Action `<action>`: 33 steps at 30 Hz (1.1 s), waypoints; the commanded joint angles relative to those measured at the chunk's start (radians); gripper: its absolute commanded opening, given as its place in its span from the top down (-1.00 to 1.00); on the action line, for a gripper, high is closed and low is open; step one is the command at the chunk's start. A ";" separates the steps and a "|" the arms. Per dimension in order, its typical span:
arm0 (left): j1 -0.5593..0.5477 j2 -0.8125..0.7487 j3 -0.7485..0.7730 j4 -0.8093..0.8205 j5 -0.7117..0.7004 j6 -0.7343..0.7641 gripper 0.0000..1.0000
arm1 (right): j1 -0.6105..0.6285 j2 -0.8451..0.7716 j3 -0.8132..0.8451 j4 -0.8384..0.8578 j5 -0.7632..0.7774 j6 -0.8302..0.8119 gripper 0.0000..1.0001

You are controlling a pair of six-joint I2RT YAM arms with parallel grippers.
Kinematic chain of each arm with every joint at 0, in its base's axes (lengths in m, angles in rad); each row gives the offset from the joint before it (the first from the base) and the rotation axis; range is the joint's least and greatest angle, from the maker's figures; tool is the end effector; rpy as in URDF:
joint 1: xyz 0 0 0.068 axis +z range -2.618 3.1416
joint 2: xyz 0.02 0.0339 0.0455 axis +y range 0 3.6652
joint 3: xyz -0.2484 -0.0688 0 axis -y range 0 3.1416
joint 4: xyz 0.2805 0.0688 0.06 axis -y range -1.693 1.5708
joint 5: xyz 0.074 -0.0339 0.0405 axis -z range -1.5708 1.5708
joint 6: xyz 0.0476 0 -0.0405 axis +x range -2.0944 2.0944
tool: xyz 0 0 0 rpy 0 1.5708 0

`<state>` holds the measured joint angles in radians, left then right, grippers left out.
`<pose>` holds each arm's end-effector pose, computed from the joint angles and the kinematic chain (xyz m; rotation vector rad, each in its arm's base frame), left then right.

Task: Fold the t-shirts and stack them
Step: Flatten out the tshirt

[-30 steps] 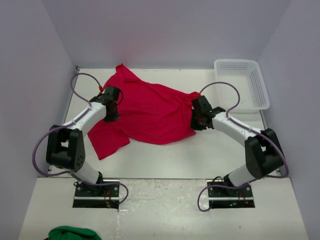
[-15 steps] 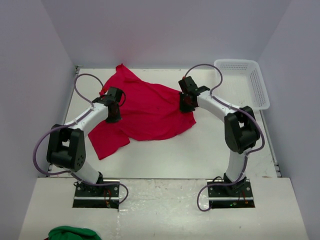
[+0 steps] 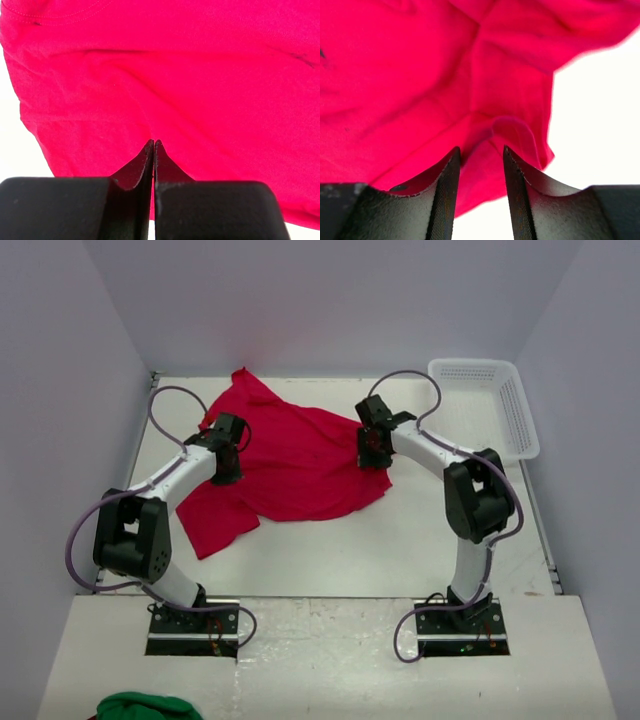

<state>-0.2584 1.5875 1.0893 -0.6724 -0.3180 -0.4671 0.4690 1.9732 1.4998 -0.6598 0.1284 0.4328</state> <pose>0.3380 -0.0739 0.1707 -0.3618 2.6270 0.2066 0.4003 0.1960 0.1578 -0.0102 2.6913 0.1050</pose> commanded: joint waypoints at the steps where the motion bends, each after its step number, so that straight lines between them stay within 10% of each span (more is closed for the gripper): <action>1: -0.007 -0.032 0.037 0.008 0.000 0.016 1.00 | -0.009 -0.132 -0.061 -0.003 0.027 0.000 0.17; 10: -0.007 -0.041 0.034 0.011 0.002 0.027 1.00 | -0.016 -0.246 -0.317 0.118 0.004 0.080 0.20; 33: -0.007 -0.063 0.021 0.008 0.017 0.028 1.00 | -0.021 -0.151 -0.291 0.177 -0.121 0.099 0.06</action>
<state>-0.2584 1.5635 1.0912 -0.6720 -0.3023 -0.4522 0.4511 1.8023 1.1931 -0.5102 0.0475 0.5156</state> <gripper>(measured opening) 0.002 0.479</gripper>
